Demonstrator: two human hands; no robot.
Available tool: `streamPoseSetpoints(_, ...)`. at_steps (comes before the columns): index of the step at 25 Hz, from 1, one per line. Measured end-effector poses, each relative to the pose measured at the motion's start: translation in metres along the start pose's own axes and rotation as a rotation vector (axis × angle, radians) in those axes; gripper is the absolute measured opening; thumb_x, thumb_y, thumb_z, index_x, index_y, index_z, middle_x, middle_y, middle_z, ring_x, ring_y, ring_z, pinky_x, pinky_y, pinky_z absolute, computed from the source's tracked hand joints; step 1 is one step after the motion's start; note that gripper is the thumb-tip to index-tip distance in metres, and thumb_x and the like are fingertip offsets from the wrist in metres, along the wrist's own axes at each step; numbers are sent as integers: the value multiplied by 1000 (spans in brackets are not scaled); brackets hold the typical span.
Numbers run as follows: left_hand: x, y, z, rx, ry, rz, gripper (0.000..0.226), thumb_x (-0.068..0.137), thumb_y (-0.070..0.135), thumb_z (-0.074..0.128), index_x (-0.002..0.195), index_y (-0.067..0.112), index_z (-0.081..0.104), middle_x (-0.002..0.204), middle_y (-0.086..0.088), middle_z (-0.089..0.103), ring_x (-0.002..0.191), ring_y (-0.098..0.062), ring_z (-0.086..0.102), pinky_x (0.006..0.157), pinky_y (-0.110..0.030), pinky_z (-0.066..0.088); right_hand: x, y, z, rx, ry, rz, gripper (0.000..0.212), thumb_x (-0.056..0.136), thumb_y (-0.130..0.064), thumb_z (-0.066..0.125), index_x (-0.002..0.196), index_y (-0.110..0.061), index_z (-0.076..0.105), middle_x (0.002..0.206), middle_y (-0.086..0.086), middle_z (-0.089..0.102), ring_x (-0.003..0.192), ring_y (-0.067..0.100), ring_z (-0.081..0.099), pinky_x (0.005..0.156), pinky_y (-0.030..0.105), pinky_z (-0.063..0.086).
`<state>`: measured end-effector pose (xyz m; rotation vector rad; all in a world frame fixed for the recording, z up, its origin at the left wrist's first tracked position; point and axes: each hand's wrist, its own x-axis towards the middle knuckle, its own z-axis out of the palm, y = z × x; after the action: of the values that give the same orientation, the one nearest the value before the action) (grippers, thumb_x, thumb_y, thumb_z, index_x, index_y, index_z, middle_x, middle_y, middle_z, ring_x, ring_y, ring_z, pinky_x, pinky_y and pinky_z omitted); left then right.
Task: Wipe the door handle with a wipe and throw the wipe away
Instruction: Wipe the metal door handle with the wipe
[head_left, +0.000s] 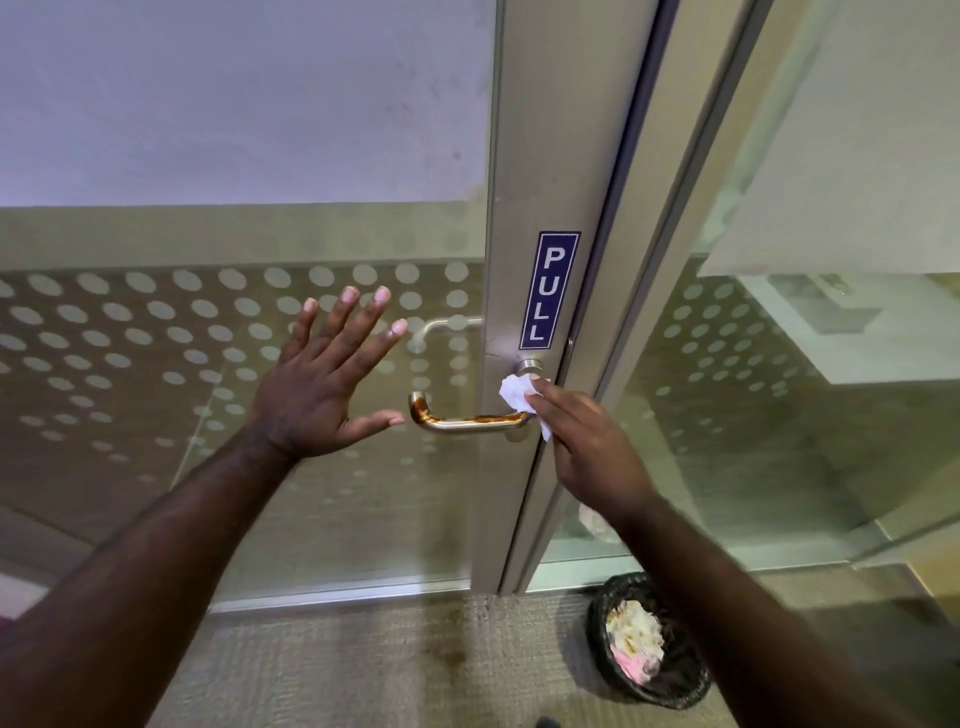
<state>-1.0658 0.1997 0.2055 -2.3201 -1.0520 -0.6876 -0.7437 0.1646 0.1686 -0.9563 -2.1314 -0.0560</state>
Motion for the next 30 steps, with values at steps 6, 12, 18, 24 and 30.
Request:
streamPoseSetpoints(6,0,-6,9,28,70,50,86,94,73,32,160,26,2,166,-3,-3,152,-27,1,121,-47,-3,26,38,-26,-208,-399,-311,49,90,-9,36,134,-15,55,134,2,61,94,18,44,67,28,54)
streamPoseSetpoints(12,1,-11,17,84,130,79,89,91,76,34,160,25,7,166,-4,1,152,-26,1,121,-43,-6,33,50,-22,-275,-368,-457,42,93,-5,45,134,-10,56,134,1,61,120,25,49,94,37,49)
streamPoseSetpoints(18,2,-12,28,211,212,84,98,83,84,39,159,25,18,166,-5,8,152,-26,3,121,-42,-5,19,41,-13,-260,-347,-353,47,92,-3,56,138,-8,50,140,4,55,122,27,55,100,37,46)
streamPoseSetpoints(24,5,-13,37,332,266,87,101,79,88,34,157,24,25,166,-6,11,152,-26,3,120,-42,-5,7,28,-3,-272,-271,-253,42,93,-3,52,135,-6,54,139,4,56,107,27,55,95,30,41)
streamPoseSetpoints(30,4,-17,40,338,266,111,100,82,88,19,158,22,23,165,-6,13,152,-26,5,120,-42,-5,-8,5,15,-345,-114,-62,45,88,-15,71,131,-10,59,135,-1,59,104,27,60,92,37,45)
